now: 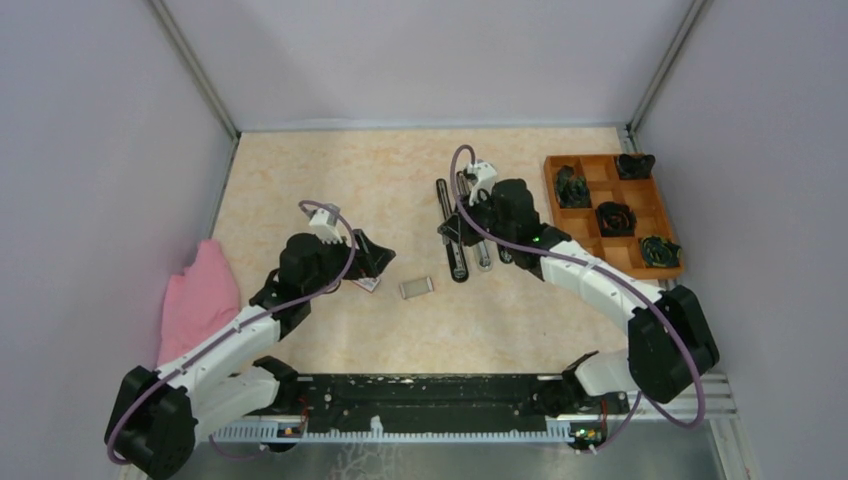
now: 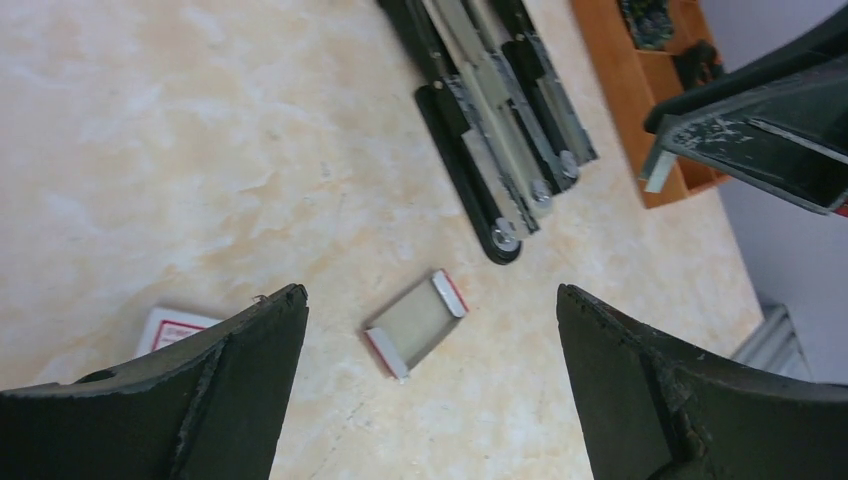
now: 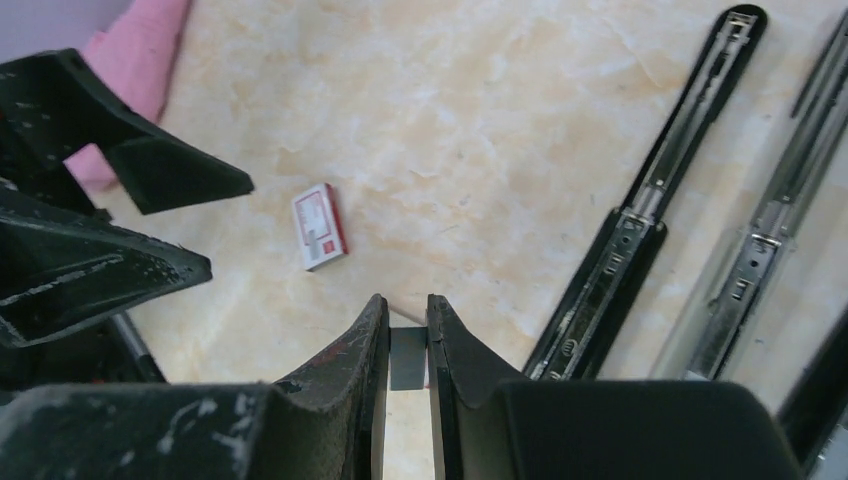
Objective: Load the staples into the stapler
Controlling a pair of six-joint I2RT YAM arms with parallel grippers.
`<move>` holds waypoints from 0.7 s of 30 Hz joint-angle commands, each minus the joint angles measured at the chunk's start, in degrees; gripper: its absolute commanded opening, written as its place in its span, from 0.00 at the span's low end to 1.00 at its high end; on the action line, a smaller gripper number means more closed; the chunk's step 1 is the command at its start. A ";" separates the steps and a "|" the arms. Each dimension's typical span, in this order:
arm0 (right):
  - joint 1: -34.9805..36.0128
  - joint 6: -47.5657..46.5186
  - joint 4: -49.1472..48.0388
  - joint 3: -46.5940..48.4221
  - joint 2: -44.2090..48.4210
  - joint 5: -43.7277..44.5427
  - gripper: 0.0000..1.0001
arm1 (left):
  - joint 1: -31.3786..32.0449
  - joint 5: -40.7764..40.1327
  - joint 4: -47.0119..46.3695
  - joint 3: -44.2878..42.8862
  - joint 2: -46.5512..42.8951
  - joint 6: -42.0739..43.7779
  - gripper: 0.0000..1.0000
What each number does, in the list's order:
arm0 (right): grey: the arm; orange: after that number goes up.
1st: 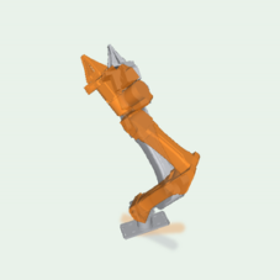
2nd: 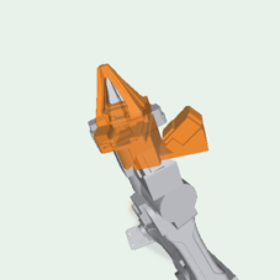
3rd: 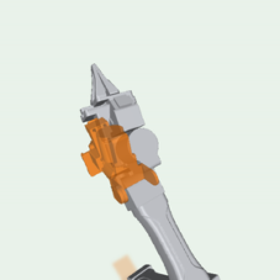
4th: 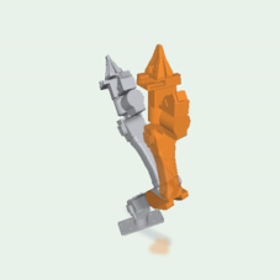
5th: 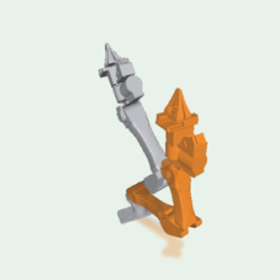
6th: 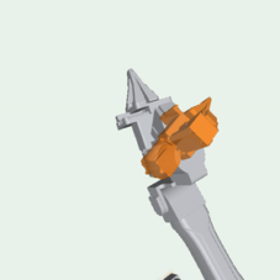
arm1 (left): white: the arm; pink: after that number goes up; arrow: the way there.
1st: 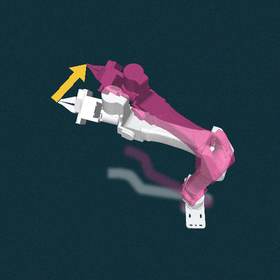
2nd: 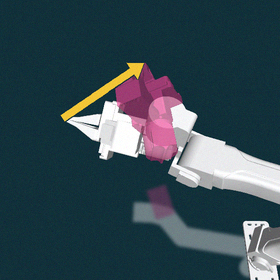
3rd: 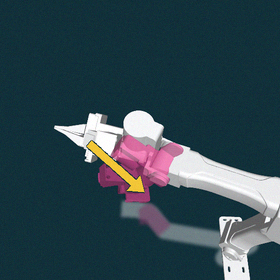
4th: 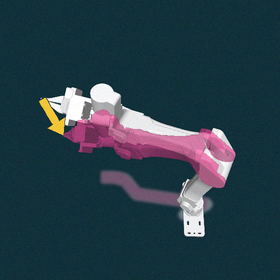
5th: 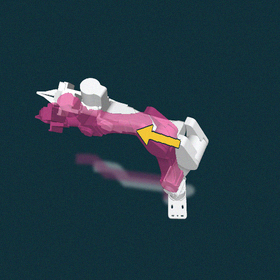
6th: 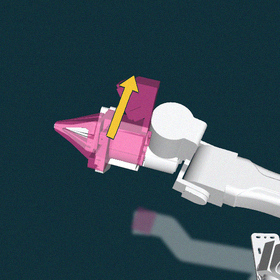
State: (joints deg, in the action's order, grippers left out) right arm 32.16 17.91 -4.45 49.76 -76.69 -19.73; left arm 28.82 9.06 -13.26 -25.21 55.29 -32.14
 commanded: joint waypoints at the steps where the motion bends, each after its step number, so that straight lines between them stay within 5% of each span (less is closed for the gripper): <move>1: 1.77 -3.94 5.41 4.86 -1.73 9.75 0.13 | -0.34 -9.95 4.62 0.83 -1.01 3.38 0.99; 21: 5.45 -4.66 11.35 10.62 -15.28 25.85 0.13 | -0.30 -15.57 7.19 2.29 -2.14 4.25 0.99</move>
State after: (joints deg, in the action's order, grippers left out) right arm 36.67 13.96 7.75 57.17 -90.63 2.24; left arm 28.73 -5.67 -6.37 -23.33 53.82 -28.77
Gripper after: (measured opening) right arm 0.168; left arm 0.989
